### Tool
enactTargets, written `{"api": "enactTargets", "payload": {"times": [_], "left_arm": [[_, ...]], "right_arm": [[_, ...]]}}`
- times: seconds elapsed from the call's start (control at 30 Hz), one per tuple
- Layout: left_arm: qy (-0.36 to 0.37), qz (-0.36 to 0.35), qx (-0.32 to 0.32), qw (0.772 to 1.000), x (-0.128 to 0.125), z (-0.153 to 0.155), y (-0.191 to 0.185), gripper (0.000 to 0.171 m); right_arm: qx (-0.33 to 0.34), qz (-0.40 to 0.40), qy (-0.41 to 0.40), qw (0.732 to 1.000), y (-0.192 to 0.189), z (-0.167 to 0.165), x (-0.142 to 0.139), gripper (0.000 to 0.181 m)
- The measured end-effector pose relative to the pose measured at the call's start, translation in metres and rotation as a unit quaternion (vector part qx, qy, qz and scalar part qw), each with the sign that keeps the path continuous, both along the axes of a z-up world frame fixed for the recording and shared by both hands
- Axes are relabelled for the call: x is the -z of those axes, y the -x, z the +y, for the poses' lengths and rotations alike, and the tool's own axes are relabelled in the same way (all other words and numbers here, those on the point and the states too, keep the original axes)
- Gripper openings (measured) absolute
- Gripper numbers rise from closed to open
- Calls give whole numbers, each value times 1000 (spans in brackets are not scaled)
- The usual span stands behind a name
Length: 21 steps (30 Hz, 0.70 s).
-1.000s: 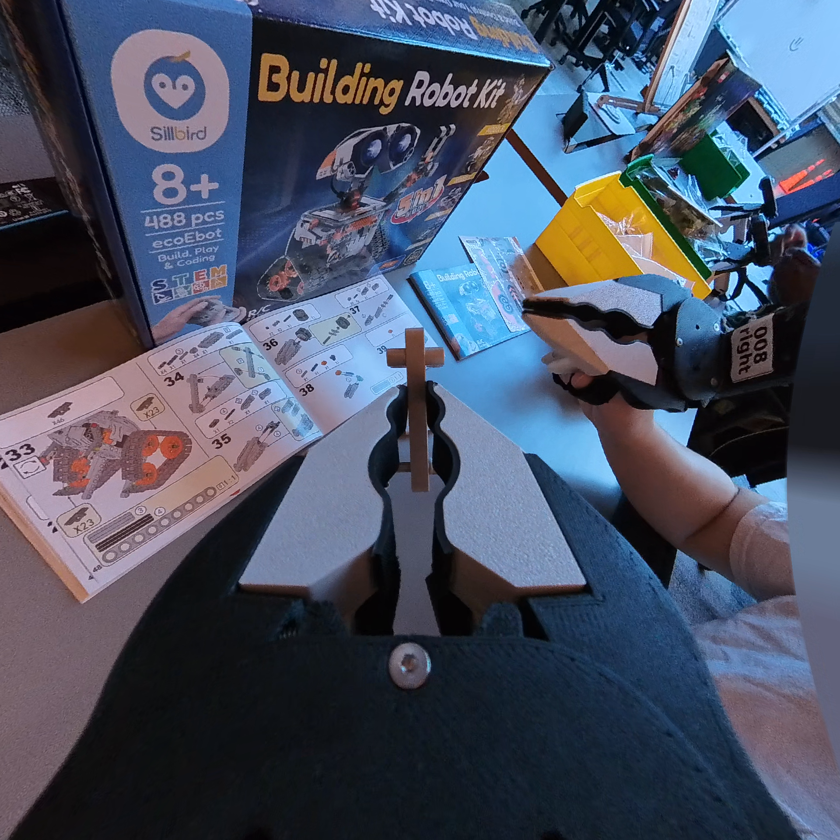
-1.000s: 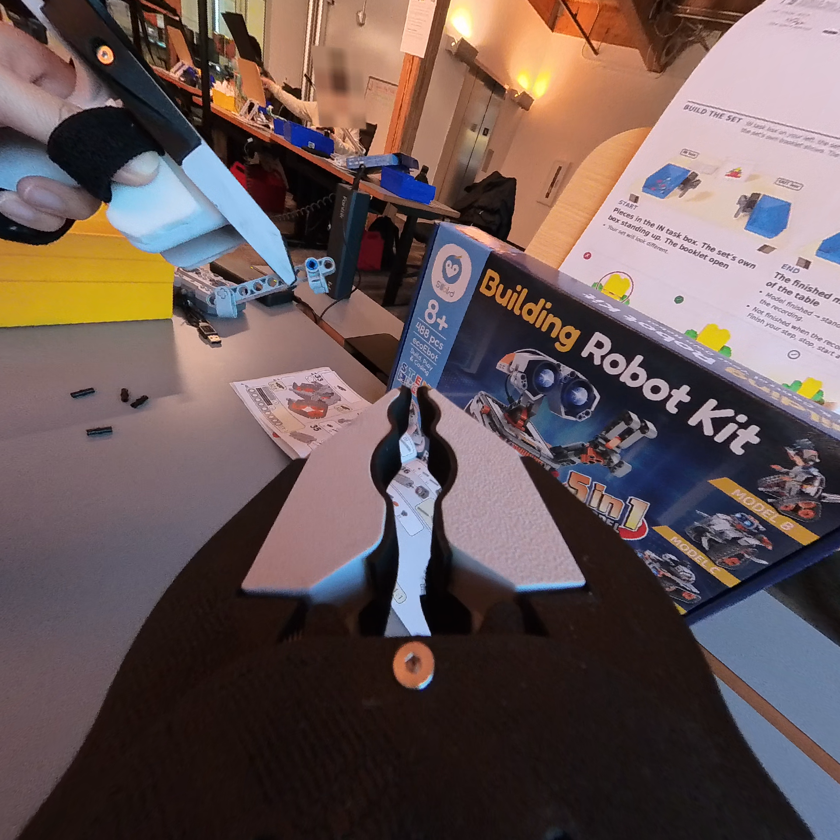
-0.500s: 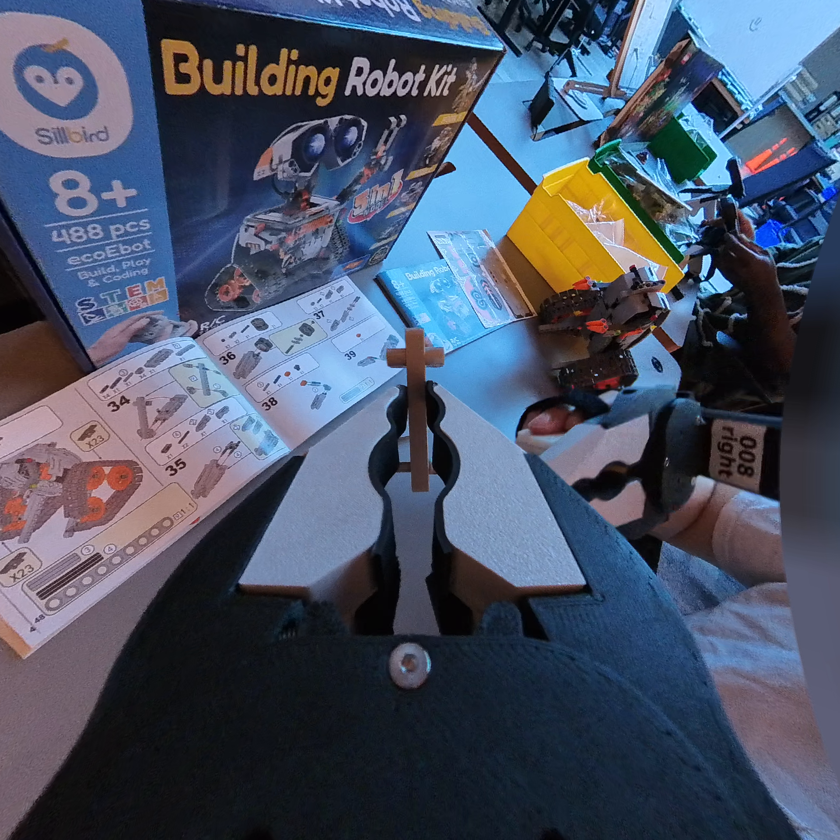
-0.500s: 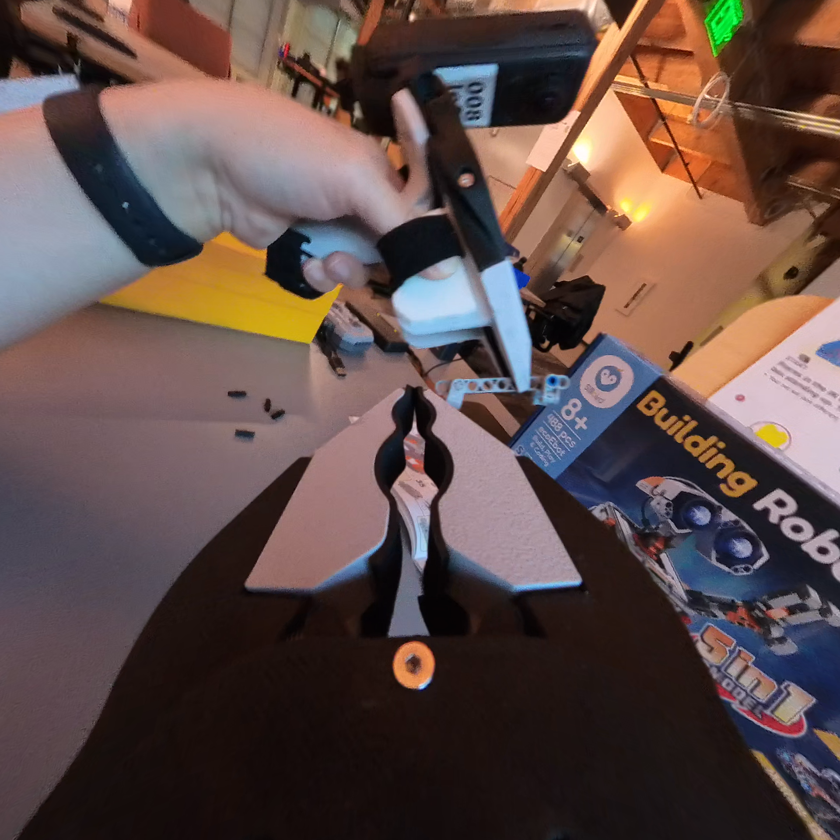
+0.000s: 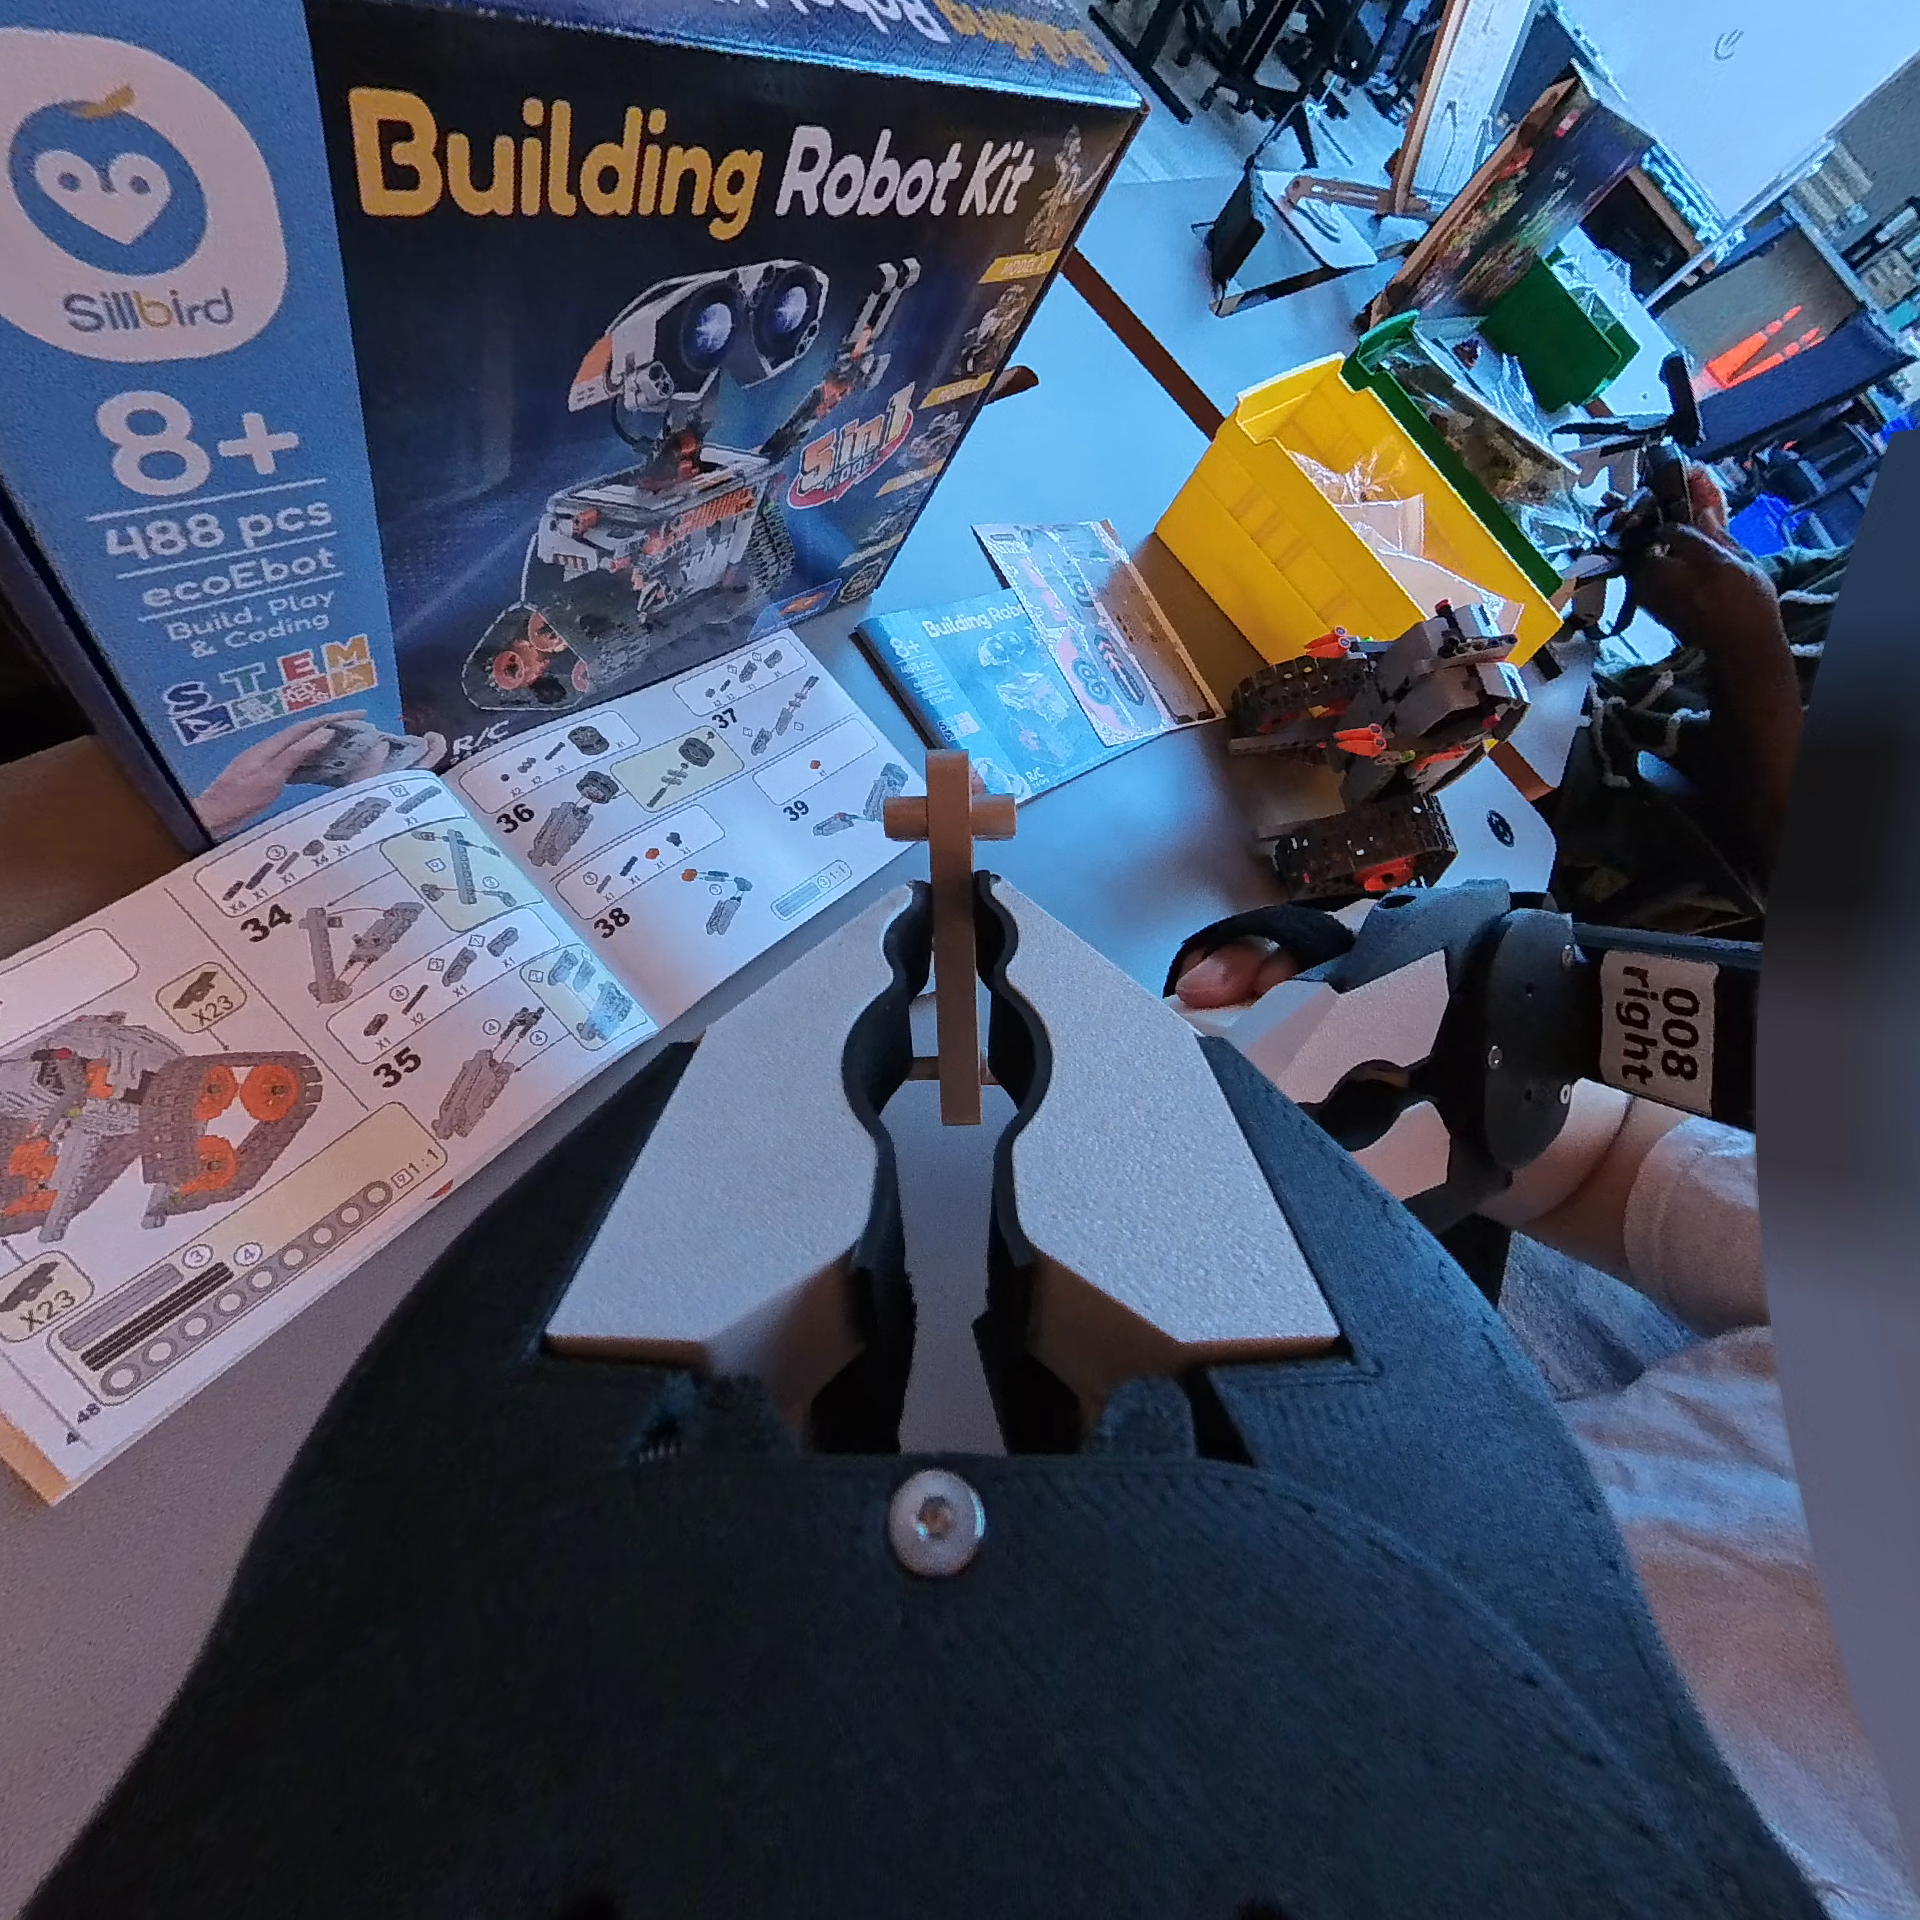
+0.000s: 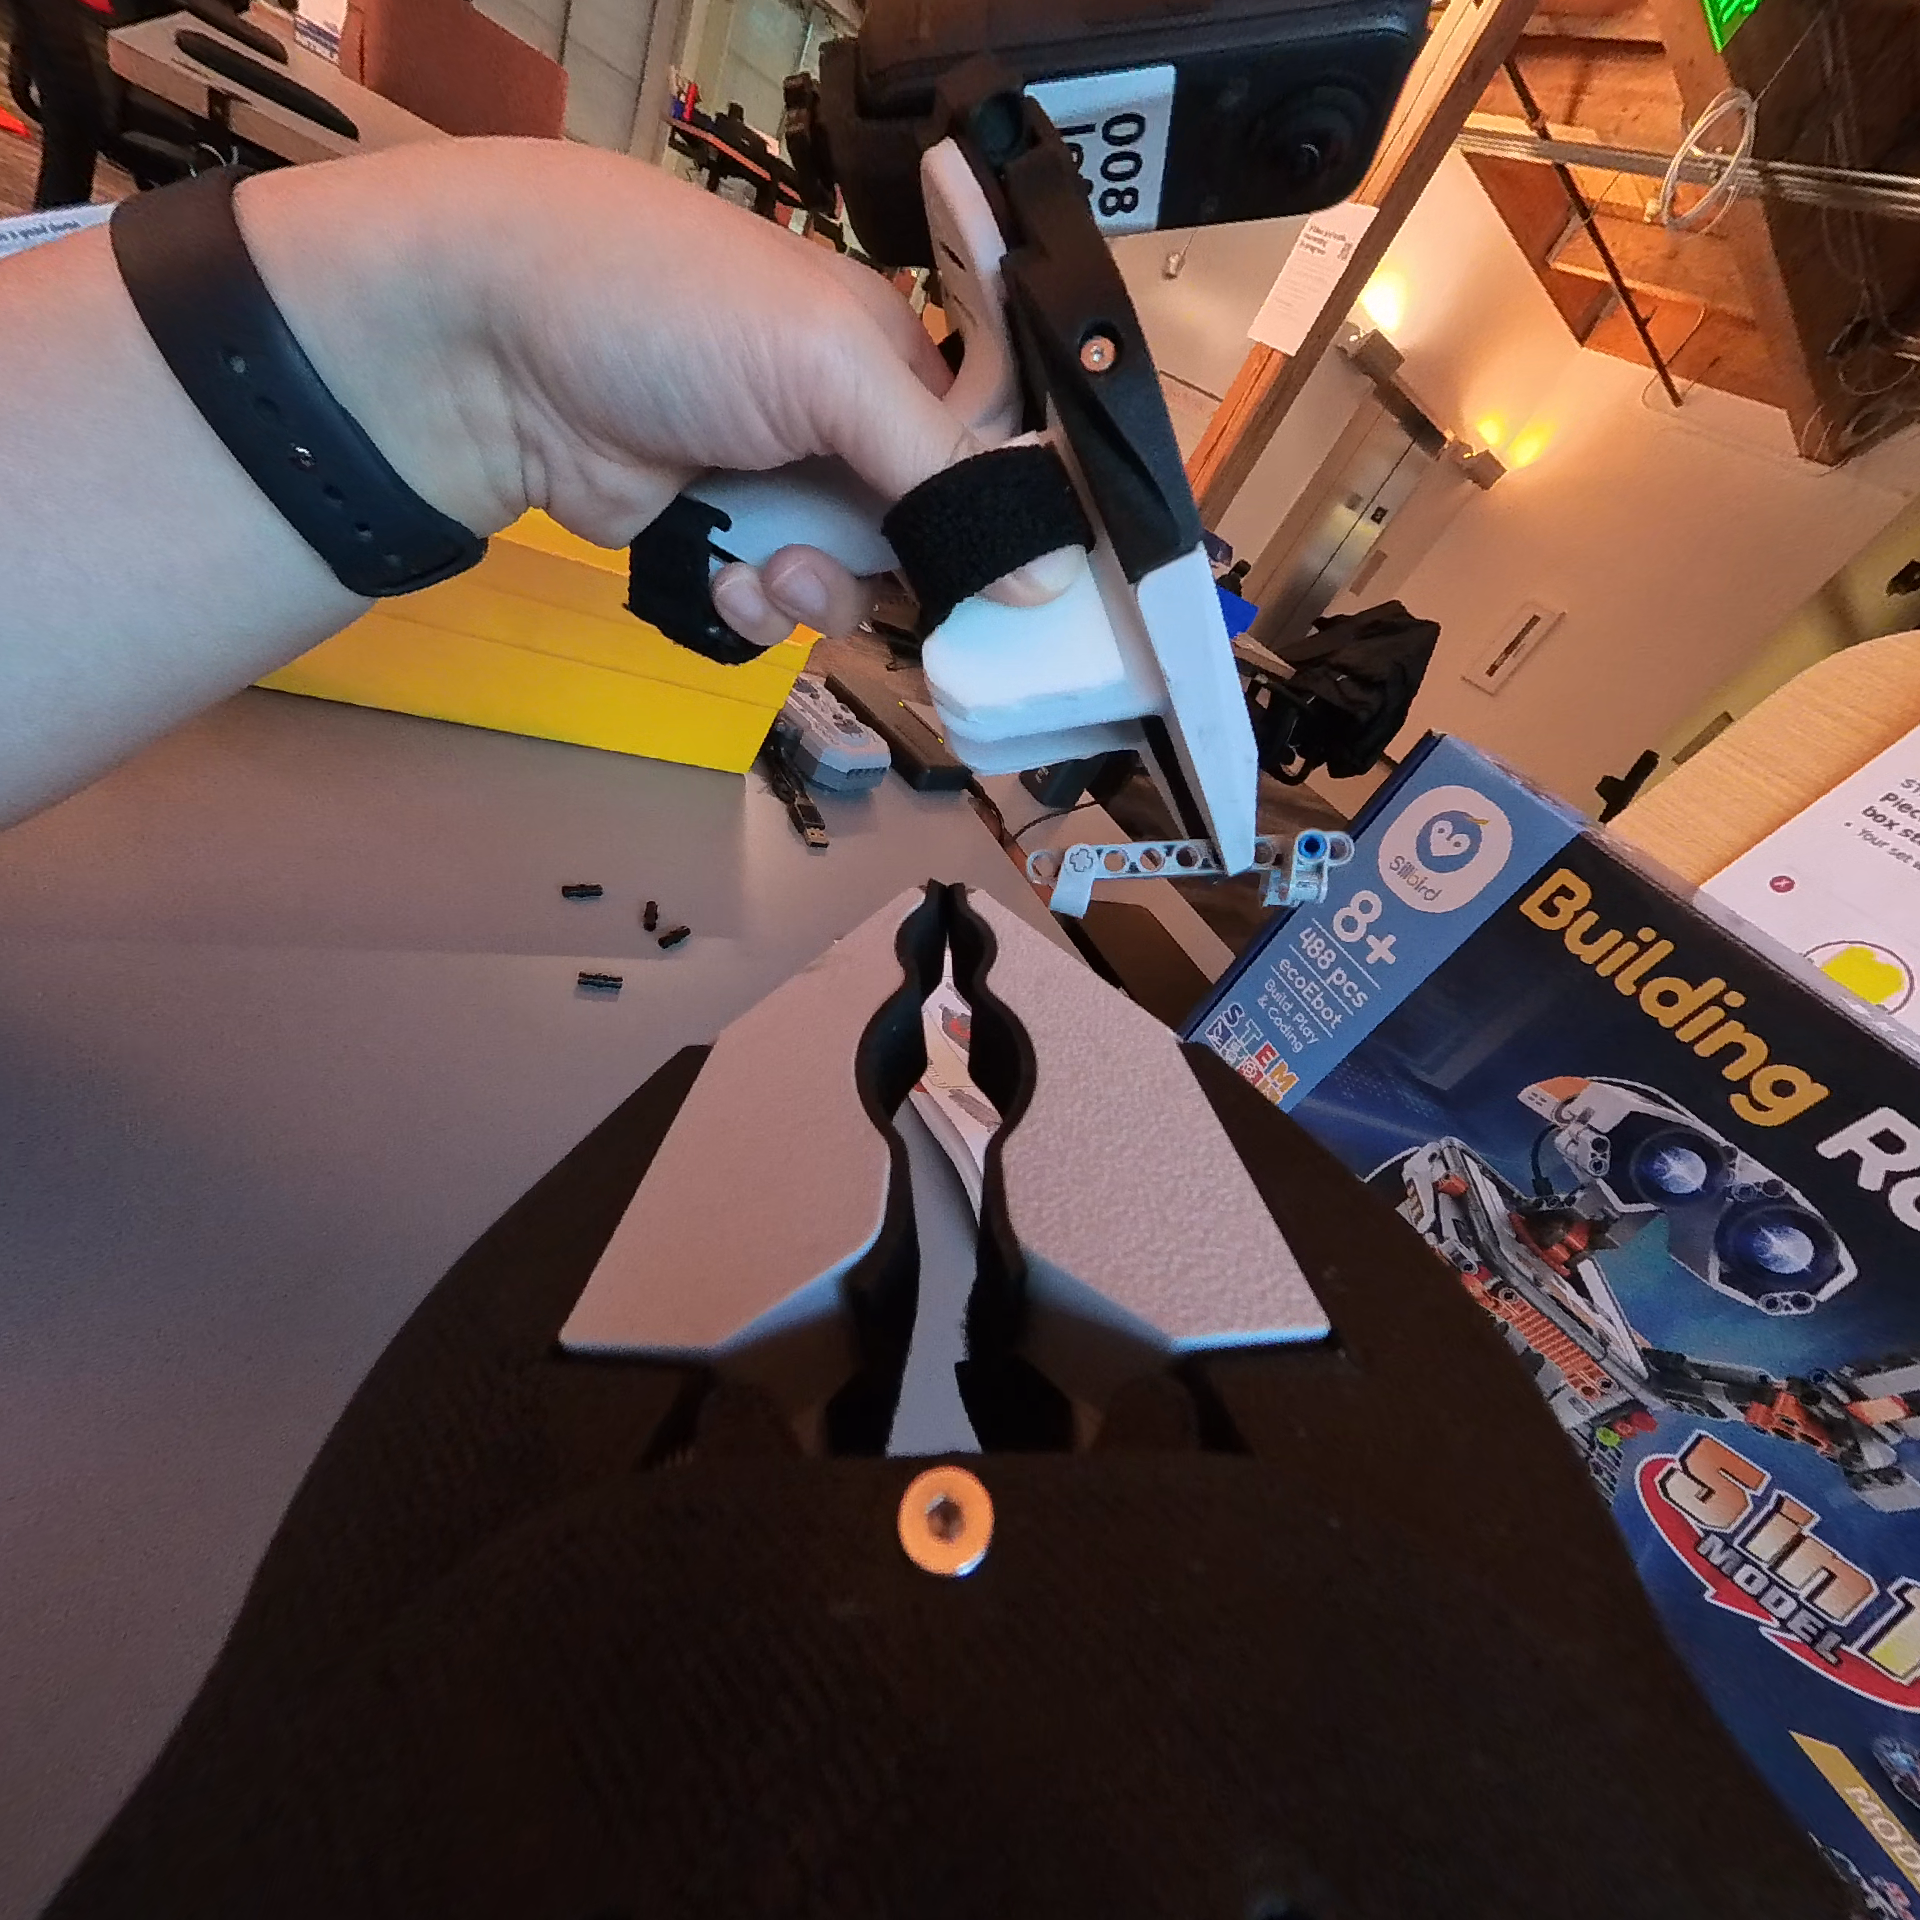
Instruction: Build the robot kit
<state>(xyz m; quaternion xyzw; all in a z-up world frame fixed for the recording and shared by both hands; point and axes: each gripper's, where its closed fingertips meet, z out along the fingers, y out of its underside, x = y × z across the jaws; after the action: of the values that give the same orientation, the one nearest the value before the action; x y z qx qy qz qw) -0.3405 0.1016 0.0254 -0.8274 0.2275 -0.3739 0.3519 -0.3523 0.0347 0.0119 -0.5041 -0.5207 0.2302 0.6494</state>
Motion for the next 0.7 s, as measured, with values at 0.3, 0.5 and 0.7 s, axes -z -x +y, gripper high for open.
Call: {"api": "enactTargets", "payload": {"times": [0.3, 0.5, 0.7], "left_arm": [[-1, 1, 2, 1000, -1, -1, -1, 6], [-1, -1, 0, 1000, -1, 0, 0, 5], [-1, -1, 1, 1000, -1, -1, 0, 5]], "right_arm": [[6, 10, 13, 1000, -4, 5, -2, 0], [5, 14, 21, 1000, -5, 6, -2, 0], [6, 11, 21, 1000, -4, 7, 0, 0]]}}
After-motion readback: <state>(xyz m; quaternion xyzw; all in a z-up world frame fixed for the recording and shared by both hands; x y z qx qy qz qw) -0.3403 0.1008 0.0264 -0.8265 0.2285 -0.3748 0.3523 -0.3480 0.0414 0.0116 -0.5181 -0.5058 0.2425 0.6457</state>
